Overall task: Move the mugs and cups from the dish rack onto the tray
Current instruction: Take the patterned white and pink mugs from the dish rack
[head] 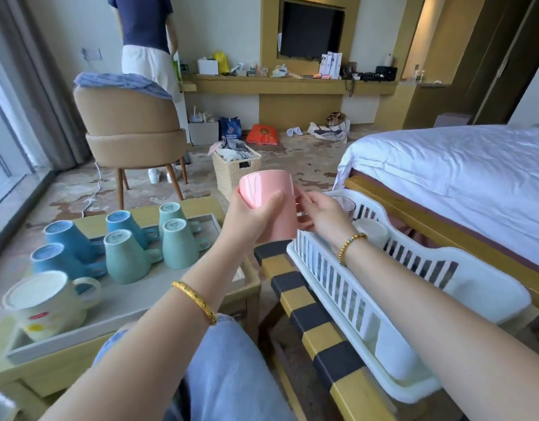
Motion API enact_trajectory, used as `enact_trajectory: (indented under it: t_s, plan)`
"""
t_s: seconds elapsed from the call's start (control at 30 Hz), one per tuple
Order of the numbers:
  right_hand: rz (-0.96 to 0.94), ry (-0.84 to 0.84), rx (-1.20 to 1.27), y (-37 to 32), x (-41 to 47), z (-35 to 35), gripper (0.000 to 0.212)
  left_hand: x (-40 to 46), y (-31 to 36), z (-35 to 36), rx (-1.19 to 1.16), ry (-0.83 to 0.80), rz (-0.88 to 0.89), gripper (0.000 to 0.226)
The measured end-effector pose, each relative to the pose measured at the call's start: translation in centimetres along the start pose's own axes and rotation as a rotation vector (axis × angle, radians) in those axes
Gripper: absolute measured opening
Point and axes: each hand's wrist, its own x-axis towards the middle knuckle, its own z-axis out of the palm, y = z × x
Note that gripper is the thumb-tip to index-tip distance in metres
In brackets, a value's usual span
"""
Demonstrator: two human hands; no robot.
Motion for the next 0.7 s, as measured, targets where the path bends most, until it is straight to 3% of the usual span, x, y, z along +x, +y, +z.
enact_trajectory:
  t_s: [0.13,0.27,0.33,0.7]
  plan:
    - [-0.029,-0.121,0.001,-0.6,0.3,6.6,0.021,0.0,-1.4,-6.1,0.030,0.092,-0.061,0.087]
    - [-0.018,-0.223,0.010,0.0,0.4,12.9,0.020,-0.6,-4.2,-12.1,0.087,0.171,-0.108,0.073]
    - [-0.004,-0.267,-0.013,0.7,0.8,15.7,0.016,-0.9,-5.5,-14.6,0.124,0.199,-0.098,0.079]
    - [0.037,-0.369,-0.223,5.0,1.0,24.8,0.017,-0.4,-10.5,-22.0,0.469,0.084,-0.100,0.088]
